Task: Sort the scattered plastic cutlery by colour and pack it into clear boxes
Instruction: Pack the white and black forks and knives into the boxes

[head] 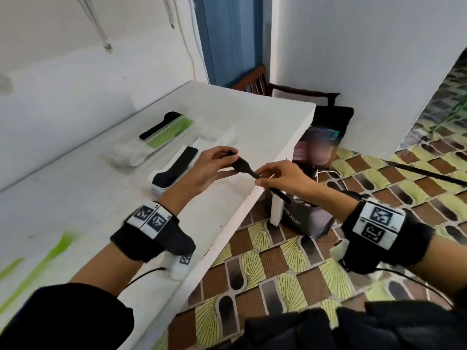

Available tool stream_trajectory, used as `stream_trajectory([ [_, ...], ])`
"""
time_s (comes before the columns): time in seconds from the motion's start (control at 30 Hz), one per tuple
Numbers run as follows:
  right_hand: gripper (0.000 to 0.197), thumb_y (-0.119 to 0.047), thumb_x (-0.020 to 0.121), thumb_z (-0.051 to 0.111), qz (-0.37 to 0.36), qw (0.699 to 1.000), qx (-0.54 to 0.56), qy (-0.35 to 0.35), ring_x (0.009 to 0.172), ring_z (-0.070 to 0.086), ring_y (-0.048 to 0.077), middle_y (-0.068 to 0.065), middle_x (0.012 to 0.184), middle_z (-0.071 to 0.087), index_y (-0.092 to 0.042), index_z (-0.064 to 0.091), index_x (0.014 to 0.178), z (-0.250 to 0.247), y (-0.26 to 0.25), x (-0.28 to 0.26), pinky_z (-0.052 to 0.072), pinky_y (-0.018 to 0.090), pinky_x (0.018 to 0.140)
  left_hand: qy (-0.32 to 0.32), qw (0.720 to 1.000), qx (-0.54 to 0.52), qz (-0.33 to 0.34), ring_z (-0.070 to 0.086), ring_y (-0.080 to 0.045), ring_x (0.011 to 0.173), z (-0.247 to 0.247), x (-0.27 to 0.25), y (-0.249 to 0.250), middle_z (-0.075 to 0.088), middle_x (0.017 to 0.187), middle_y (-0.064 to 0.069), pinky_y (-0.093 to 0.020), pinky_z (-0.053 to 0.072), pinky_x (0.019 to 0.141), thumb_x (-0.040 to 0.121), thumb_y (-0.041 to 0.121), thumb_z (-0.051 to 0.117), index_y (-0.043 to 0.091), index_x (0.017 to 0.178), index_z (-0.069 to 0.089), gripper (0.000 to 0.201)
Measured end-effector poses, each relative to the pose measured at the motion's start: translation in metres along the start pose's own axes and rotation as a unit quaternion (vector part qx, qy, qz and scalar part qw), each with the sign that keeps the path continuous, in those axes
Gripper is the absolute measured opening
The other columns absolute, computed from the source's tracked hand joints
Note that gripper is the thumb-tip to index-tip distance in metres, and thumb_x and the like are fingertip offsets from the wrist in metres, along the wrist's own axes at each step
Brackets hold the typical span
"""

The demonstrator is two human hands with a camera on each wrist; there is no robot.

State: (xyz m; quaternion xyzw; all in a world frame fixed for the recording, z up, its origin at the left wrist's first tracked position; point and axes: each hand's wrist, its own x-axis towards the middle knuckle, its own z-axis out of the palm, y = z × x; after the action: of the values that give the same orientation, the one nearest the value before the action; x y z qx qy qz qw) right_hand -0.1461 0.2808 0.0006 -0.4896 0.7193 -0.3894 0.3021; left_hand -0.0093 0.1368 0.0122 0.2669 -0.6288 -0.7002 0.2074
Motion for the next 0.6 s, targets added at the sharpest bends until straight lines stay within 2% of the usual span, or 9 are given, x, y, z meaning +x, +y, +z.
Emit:
stream_trajectory([
  [0.07, 0.022, -0.018, 0.084, 0.068, -0.025, 0.999, -0.014, -0.021, 0.070, 0.061, 0.006, -0.004, 0.081, 0.066, -0.011, 0.066, 0.104, -0.014, 0.003, 0.021, 0.052, 0.017, 0.068, 0.029, 0.999, 0.002, 0.017, 0.066, -0.013, 0.081, 0.000, 0.007, 0.003, 0.063, 0.081, -0.003, -0.029, 0.057, 0.080, 0.089, -0.003, 0.055, 0.008, 0.091, 0.061, 0.013],
  [0.13, 0.023, -0.018, 0.082, 0.071, -0.051, 0.998, -0.013, -0.033, 0.068, 0.061, 0.005, 0.000, 0.083, 0.068, -0.010, 0.068, 0.103, -0.022, 0.004, 0.045, 0.053, 0.022, 0.069, 0.065, 0.997, 0.017, 0.036, 0.064, -0.016, 0.087, -0.006, 0.012, 0.007, 0.061, 0.088, -0.006, -0.030, 0.056, 0.083, 0.088, -0.003, 0.056, 0.009, 0.091, 0.061, 0.013],
  [0.23, 0.023, -0.017, 0.079, 0.073, -0.100, 0.993, -0.005, -0.070, 0.059, 0.060, -0.004, -0.006, 0.076, 0.067, -0.010, 0.069, 0.100, -0.023, 0.000, 0.080, 0.053, 0.018, 0.063, 0.122, 0.989, 0.048, 0.065, 0.064, -0.021, 0.089, -0.020, 0.016, 0.012, 0.060, 0.092, -0.009, -0.031, 0.055, 0.086, 0.087, -0.003, 0.058, 0.011, 0.089, 0.061, 0.014],
  [0.3, 0.022, -0.016, 0.078, 0.073, -0.139, 0.984, -0.015, -0.107, 0.058, 0.059, -0.006, -0.011, 0.074, 0.065, -0.012, 0.069, 0.100, -0.017, -0.008, 0.104, 0.052, 0.017, 0.061, 0.162, 0.981, 0.072, 0.078, 0.065, -0.020, 0.087, -0.036, 0.015, 0.014, 0.060, 0.092, -0.008, -0.029, 0.055, 0.085, 0.087, -0.003, 0.059, 0.011, 0.088, 0.060, 0.014],
  [0.37, 0.024, -0.016, 0.078, 0.073, -0.173, 0.975, -0.028, -0.133, 0.060, 0.060, -0.008, -0.009, 0.076, 0.065, -0.012, 0.069, 0.101, -0.011, -0.016, 0.128, 0.052, 0.016, 0.060, 0.194, 0.974, 0.085, 0.078, 0.066, -0.016, 0.084, -0.053, 0.012, 0.013, 0.060, 0.093, -0.006, -0.028, 0.056, 0.084, 0.086, -0.004, 0.060, 0.011, 0.090, 0.060, 0.016],
  [0.43, 0.024, -0.017, 0.078, 0.073, -0.206, 0.967, -0.036, -0.145, 0.063, 0.059, -0.009, -0.005, 0.078, 0.066, -0.011, 0.071, 0.101, -0.004, -0.023, 0.150, 0.050, 0.015, 0.064, 0.218, 0.968, 0.101, 0.071, 0.068, -0.009, 0.082, -0.067, 0.010, 0.010, 0.060, 0.094, -0.004, -0.025, 0.056, 0.082, 0.084, -0.006, 0.061, 0.010, 0.092, 0.060, 0.018],
  [0.5, 0.023, -0.017, 0.077, 0.074, -0.247, 0.955, -0.055, -0.156, 0.065, 0.057, -0.012, -0.005, 0.078, 0.065, -0.012, 0.072, 0.100, 0.004, -0.032, 0.170, 0.043, 0.009, 0.068, 0.247, 0.956, 0.149, 0.061, 0.067, -0.004, 0.080, -0.078, 0.007, 0.008, 0.059, 0.096, -0.002, -0.018, 0.054, 0.079, 0.083, -0.005, 0.062, 0.009, 0.097, 0.061, 0.020],
  [0.57, 0.024, -0.016, 0.076, 0.075, -0.278, 0.941, -0.074, -0.180, 0.068, 0.057, -0.013, -0.006, 0.081, 0.066, -0.013, 0.072, 0.099, 0.010, -0.039, 0.187, 0.040, 0.006, 0.070, 0.270, 0.942, 0.195, 0.047, 0.066, -0.004, 0.082, -0.087, 0.003, 0.007, 0.060, 0.098, -0.002, -0.013, 0.050, 0.077, 0.083, -0.002, 0.065, 0.008, 0.103, 0.061, 0.023],
  [0.6, 0.024, -0.016, 0.075, 0.076, -0.290, 0.934, -0.086, -0.192, 0.071, 0.058, -0.010, -0.006, 0.085, 0.068, -0.013, 0.072, 0.098, 0.014, -0.042, 0.195, 0.041, 0.008, 0.072, 0.274, 0.937, 0.213, 0.043, 0.065, -0.006, 0.085, -0.089, 0.001, 0.007, 0.060, 0.099, -0.003, -0.012, 0.049, 0.077, 0.081, -0.001, 0.067, 0.009, 0.102, 0.062, 0.024],
])
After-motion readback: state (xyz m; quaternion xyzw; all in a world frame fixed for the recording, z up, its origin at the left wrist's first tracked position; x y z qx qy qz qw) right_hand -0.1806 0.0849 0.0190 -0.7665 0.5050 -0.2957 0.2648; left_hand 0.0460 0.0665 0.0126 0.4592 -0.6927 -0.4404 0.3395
